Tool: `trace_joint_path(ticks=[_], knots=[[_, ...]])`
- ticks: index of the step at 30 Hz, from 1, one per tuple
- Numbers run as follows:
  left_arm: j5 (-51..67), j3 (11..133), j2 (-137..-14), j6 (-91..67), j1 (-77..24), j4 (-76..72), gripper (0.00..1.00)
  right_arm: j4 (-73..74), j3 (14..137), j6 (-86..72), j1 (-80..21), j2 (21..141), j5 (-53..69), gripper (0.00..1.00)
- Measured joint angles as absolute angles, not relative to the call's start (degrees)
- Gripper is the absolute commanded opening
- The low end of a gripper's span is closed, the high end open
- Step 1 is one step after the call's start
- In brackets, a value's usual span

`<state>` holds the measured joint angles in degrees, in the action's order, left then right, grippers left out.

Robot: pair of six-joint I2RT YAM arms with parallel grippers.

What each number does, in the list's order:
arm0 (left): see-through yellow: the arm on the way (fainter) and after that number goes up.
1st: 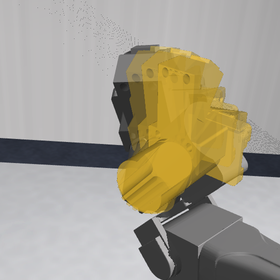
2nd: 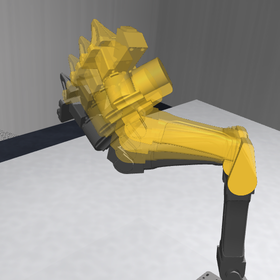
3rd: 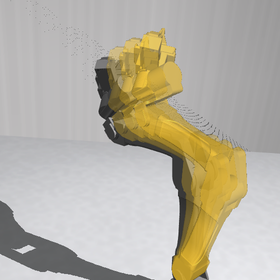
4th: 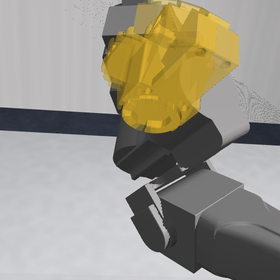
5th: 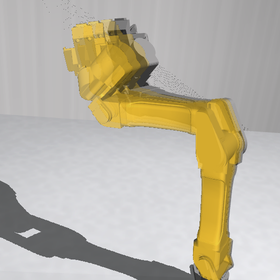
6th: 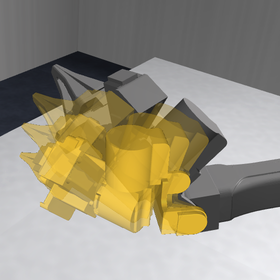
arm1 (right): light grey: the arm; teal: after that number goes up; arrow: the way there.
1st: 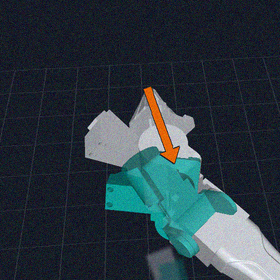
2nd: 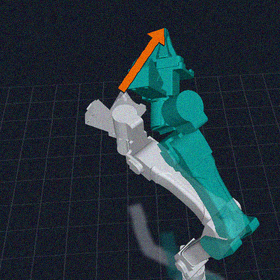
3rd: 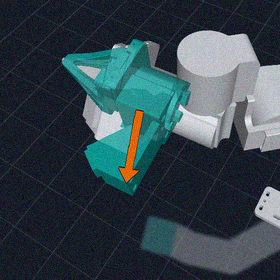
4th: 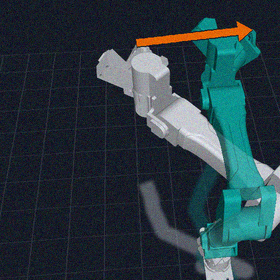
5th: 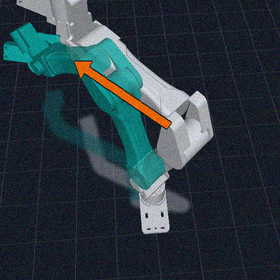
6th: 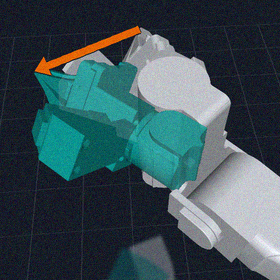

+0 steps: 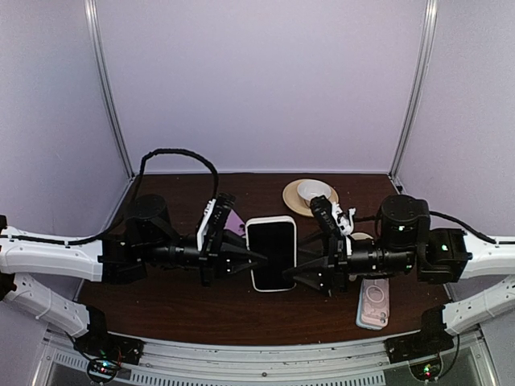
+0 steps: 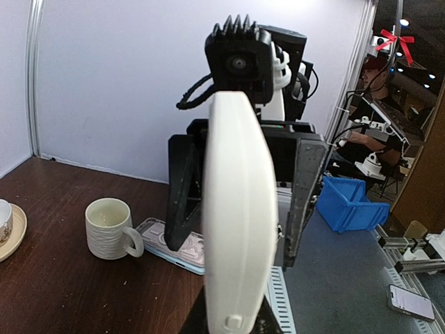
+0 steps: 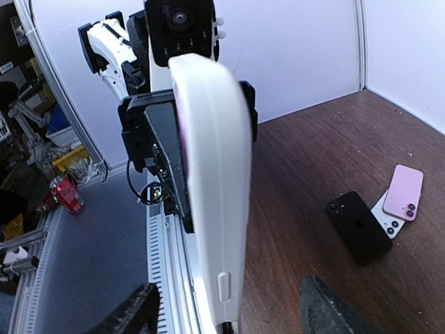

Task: Put the phone into the phone case
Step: Press the phone onto the phone case.

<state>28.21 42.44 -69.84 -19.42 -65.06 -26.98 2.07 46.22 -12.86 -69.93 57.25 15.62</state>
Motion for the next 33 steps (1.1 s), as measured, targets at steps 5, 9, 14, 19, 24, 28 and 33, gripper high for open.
trace_joint_path(ticks=[5,9,14,19,24,28,33], knots=[[27.83,43.05,-69.14,-19.29,-65.06,-25.56,0.00,0.97,43.86,-14.06,-69.76,57.32,15.62,0.58],[27.79,45.98,-68.42,-18.90,-65.06,-23.09,0.00,0.36,41.91,-14.98,-69.76,57.52,15.81,0.46],[27.33,46.63,-66.83,-18.28,-65.04,-22.52,0.00,-0.51,41.82,-15.14,-69.80,57.49,16.49,0.16],[27.03,46.65,-66.87,-18.31,-64.93,-22.24,0.00,-0.30,41.82,-14.26,-69.82,57.45,17.54,0.00],[27.53,46.65,-66.87,-18.31,-64.93,-22.26,0.00,-0.16,41.82,-13.72,-69.73,57.23,18.70,0.12],[28.51,46.65,-66.87,-18.31,-64.95,-22.06,0.00,0.60,42.06,-13.56,-69.73,56.73,19.20,0.86],[29.39,47.29,-66.67,-18.33,-64.99,-19.09,0.00,6.28,46.98,-12.34,-69.71,56.40,18.13,0.90]])
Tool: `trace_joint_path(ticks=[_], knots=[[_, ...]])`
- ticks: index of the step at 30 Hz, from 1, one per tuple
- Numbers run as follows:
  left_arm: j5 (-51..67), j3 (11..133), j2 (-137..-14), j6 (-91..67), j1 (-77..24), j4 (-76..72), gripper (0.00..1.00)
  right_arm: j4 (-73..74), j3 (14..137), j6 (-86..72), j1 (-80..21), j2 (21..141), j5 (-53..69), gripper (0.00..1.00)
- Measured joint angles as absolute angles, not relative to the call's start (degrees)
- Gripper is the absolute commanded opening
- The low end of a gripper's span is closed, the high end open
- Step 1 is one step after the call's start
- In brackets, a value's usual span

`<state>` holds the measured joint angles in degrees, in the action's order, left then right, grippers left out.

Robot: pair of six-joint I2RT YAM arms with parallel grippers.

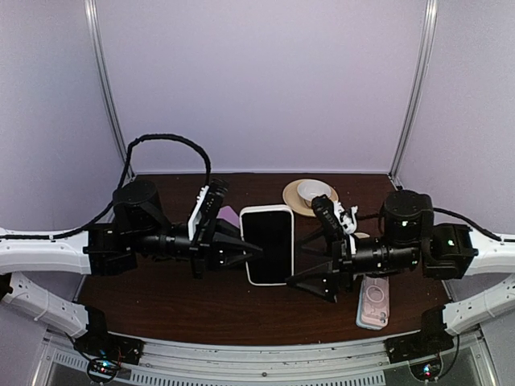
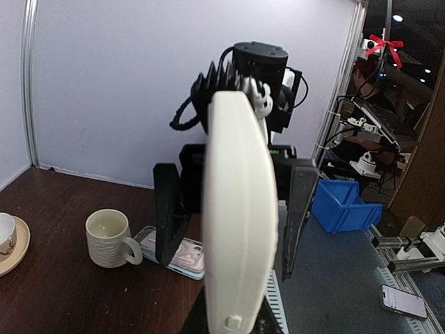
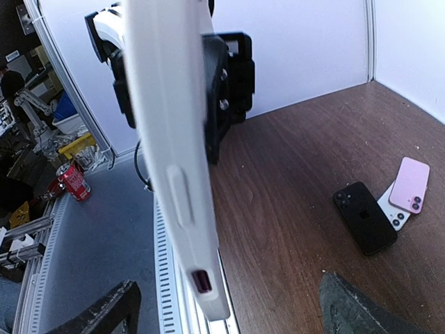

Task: Put the phone into the phone case
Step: Press the phone onto the phone case, then pass from the left arm to the right

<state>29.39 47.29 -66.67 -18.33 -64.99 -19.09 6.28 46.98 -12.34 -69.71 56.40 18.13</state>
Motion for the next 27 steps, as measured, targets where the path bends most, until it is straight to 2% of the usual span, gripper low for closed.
trace_joint_path(ticks=[2,12,15,16,19,20,23,27], knots=[[29.52,47.75,-66.46,-18.33,-64.99,-17.85,0.00,7.31,49.82,-11.88,-69.71,56.42,17.93,0.79],[29.80,48.86,-65.89,-18.35,-64.99,-15.75,0.00,6.22,56.38,-10.74,-69.69,60.12,19.29,0.02],[30.02,49.08,-65.67,-19.31,-64.86,-14.92,0.00,6.35,56.36,-11.09,-69.69,60.82,19.86,0.00],[30.02,49.10,-65.60,-19.42,-64.90,-14.94,0.03,6.17,56.36,-11.14,-69.69,60.77,19.90,0.00],[29.32,49.17,-65.25,-19.68,-64.99,-14.63,0.78,6.00,56.36,-12.12,-69.71,60.75,19.35,0.00],[28.38,49.25,-65.08,-19.73,-65.10,-14.41,0.94,6.55,56.38,-13.19,-69.67,60.75,18.83,0.00],[23.03,49.58,-63.26,-19.64,-65.10,-11.57,0.98,10.68,56.42,-15.97,-67.96,60.64,16.36,0.00],[7.99,51.99,-60.38,-19.46,-64.42,-0.08,0.98,19.57,58.61,-22.46,-61.82,61.98,13.34,0.00]])
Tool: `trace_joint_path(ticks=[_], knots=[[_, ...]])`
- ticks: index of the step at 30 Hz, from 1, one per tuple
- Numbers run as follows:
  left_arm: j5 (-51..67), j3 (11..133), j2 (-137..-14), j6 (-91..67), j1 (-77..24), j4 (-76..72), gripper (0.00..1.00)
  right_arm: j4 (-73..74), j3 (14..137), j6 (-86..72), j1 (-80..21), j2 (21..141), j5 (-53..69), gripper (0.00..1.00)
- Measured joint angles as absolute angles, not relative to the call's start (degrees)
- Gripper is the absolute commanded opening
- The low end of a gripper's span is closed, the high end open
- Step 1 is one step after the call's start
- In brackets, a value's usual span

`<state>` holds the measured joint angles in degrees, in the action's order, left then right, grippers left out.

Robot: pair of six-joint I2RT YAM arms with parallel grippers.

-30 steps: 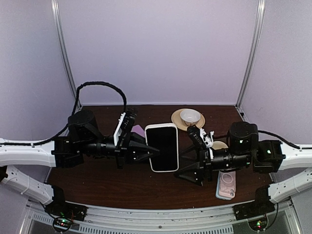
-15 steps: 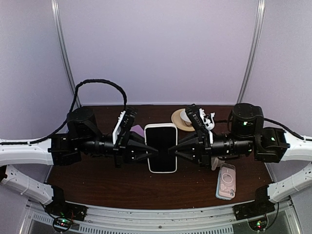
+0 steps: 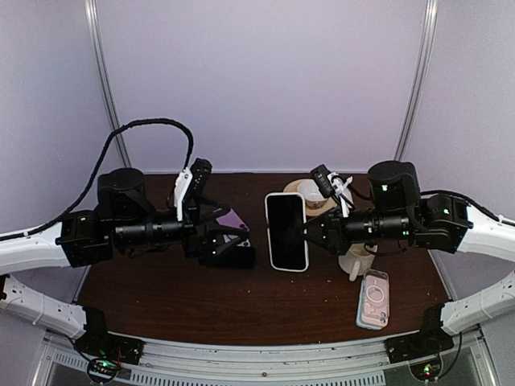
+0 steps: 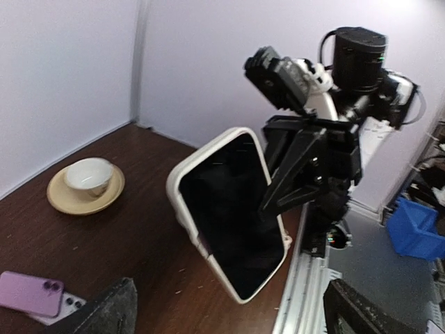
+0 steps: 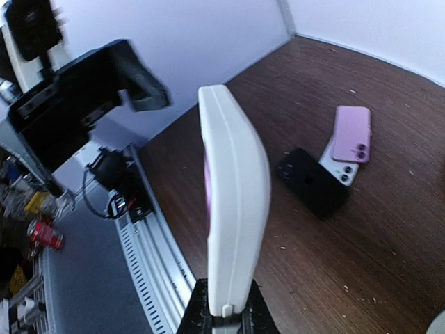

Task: Put the phone into the phone case
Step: Pass from the left arm to the right, then place the phone with the phone case at the center of the board.

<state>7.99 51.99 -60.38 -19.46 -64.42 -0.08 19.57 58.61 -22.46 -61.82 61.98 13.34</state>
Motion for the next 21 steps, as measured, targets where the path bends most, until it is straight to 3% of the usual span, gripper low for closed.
trace_joint_path(ticks=[7,21], knots=[[-4.38,54.13,-60.27,-20.56,-55.29,13.21,0.98,24.82,62.67,-32.18,-47.11,73.21,16.25,0.00],[-8.29,57.60,-65.34,-16.10,-50.68,19.68,0.98,26.00,71.77,-34.33,-30.92,103.55,35.70,0.00]])
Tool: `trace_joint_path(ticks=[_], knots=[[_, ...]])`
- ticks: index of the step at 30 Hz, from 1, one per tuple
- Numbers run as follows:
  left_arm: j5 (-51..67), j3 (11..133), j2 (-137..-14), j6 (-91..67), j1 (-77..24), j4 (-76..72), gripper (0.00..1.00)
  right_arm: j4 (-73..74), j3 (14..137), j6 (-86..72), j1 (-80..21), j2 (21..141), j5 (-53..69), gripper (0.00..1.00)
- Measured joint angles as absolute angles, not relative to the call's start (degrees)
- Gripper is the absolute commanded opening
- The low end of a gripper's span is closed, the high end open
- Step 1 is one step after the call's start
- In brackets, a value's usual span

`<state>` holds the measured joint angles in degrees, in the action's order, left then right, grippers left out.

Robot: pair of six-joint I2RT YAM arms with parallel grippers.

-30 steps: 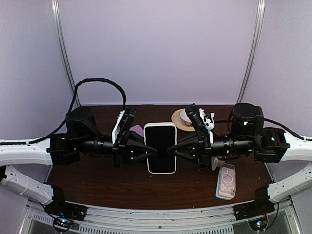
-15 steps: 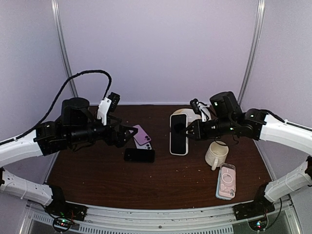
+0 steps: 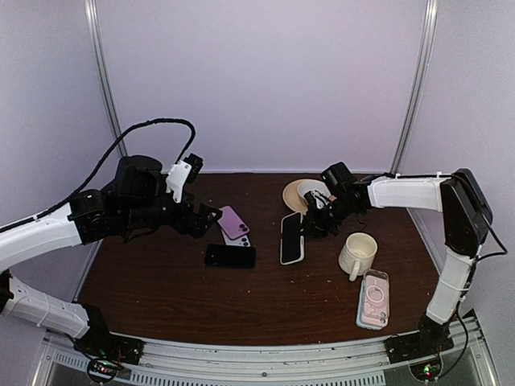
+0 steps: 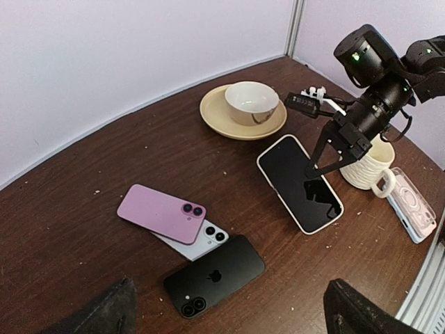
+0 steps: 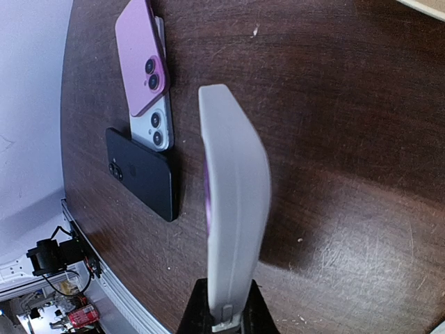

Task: Put the phone into the phone case
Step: Place the phone with the phone case at the center of the board.

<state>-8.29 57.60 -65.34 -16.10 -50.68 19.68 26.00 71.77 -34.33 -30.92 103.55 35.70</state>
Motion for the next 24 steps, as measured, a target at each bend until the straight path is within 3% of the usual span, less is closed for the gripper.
trace_joint_path(ticks=[4,10,15,24], knots=[[-8.32,58.17,-66.83,-15.27,-48.69,19.81,0.97,27.92,73.73,-33.23,-28.75,107.13,37.26,0.12],[-7.42,58.63,-68.93,-14.61,-46.13,19.84,0.98,34.48,77.30,-30.41,-27.55,110.50,36.36,0.18],[-6.20,58.63,-70.06,-14.63,-44.91,19.86,0.98,39.13,80.49,-28.16,-27.55,112.29,33.19,0.41],[-4.47,58.72,-70.74,-14.94,-43.68,19.94,0.97,47.11,84.38,-24.95,-27.64,113.23,25.58,0.49]])
